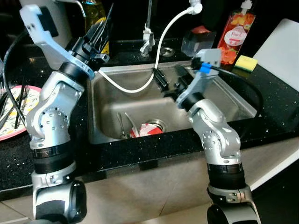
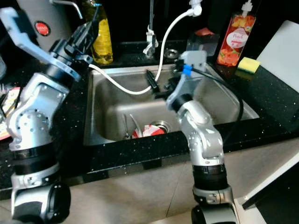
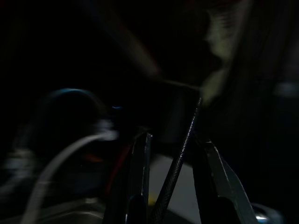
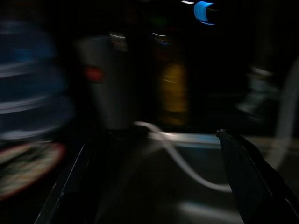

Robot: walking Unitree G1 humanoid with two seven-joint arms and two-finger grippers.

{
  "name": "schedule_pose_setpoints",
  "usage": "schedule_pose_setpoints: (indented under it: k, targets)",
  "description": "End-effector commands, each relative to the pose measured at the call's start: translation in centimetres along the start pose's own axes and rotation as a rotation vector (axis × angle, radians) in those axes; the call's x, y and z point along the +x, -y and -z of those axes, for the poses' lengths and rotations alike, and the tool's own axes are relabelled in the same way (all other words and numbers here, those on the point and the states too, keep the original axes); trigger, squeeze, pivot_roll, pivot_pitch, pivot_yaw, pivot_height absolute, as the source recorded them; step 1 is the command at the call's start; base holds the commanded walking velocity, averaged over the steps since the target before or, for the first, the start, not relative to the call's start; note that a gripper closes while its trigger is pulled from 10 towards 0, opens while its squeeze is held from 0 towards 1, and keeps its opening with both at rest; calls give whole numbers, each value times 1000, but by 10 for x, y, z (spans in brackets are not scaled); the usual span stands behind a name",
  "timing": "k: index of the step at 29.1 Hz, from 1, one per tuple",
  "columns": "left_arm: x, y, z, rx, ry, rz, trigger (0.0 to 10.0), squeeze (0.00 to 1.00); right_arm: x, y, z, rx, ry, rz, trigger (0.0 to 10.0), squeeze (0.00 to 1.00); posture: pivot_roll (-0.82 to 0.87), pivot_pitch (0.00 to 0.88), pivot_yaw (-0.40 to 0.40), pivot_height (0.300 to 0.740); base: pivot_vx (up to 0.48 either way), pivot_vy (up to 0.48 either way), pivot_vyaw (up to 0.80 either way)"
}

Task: Kitchen organization

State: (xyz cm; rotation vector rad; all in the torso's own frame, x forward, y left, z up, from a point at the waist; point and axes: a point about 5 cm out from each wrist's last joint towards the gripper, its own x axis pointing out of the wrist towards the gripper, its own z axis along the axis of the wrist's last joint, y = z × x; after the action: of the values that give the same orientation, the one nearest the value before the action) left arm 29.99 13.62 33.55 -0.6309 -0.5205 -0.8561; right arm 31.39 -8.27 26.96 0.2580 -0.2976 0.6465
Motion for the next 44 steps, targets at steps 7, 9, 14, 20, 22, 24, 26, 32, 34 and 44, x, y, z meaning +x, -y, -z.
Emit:
schedule_pose_setpoints:
  k: [7,9,14,20,22,24,26,32,34,44]
  targets:
    - [2,20,0,-158,21,175,10000,0,-7,-33,-12,146,46,-261,10000,0,27,0,-9,740,0,0,0]
    - [2,22,-2,-186,33,200,10000,0,-9,-38,-15,169,59,-305,10000,0,26,0,-8,740,0,0,0]
    - [2,26,-8,-276,72,269,10000,0,-14,-47,-21,199,75,-411,10000,0,25,0,-8,740,0,0,0]
    - [10,25,0,-403,37,288,10000,0,-16,-54,-20,183,54,-469,10000,0,25,0,-9,740,0,0,0]
    - [13,25,6,-438,7,284,10000,0,-16,-55,-20,180,54,-473,10000,0,20,0,-4,740,0,0,0]
    - [15,25,9,-457,-13,281,10000,0,-16,-55,-21,179,54,-474,10000,0,19,0,-3,740,0,0,0]
    - [21,25,18,-528,-78,278,10000,0,-16,-55,-20,171,47,-470,10000,0,19,0,-4,740,0,0,0]
    - [28,29,26,-658,-167,308,10000,0,-16,-55,-20,175,38,-473,10000,0,24,0,-4,740,0,0,0]
    - [29,29,26,-683,-164,306,10000,0,-17,-56,-20,181,41,-478,10000,0,21,0,-2,740,0,0,0]
    - [34,34,20,-740,-147,354,10000,0,-19,-58,-16,195,19,-500,10000,0,22,0,-3,740,0,0,0]
